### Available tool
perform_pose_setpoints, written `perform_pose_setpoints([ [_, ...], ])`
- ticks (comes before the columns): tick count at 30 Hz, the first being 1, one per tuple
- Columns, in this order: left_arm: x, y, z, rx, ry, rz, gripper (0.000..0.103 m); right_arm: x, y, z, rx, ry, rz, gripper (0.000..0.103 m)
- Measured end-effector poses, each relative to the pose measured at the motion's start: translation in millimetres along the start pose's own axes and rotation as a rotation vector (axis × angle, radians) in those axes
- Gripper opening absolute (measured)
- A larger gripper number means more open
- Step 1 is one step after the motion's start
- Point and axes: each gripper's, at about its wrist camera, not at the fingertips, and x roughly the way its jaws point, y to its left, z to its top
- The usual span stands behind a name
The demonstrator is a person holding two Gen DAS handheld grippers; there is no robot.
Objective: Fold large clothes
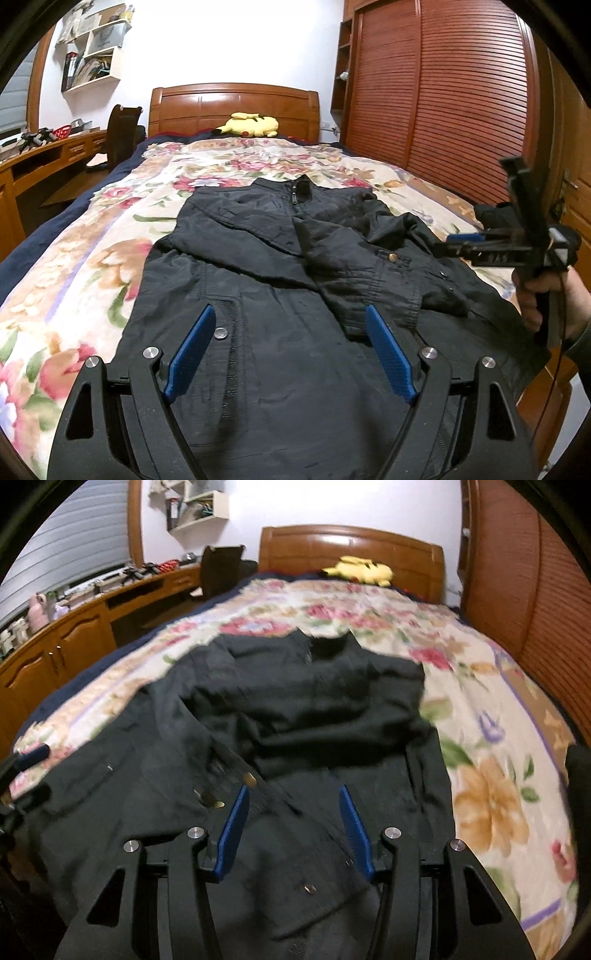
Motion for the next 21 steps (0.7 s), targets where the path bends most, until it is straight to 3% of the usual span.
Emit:
perform_pose_setpoints([
  [8,-0.5,-24.6,1.3,0.036,-0.001,-0.043,0.083,17.7,-15.2,-17.4,0.043,0.029,-0.017,0.053],
  [16,15.9,-58.6,11.2,0.076,0.033,-0.088,0.068,26.9,-17.0,-29.3,0.081,0.010,-0.027,0.053],
  [21,43.7,-84.0,17.3,0.095,0.112,-0.140,0.059,18.5,-18.2,-35.2,0.068,-0.005,-0.025,0.053],
])
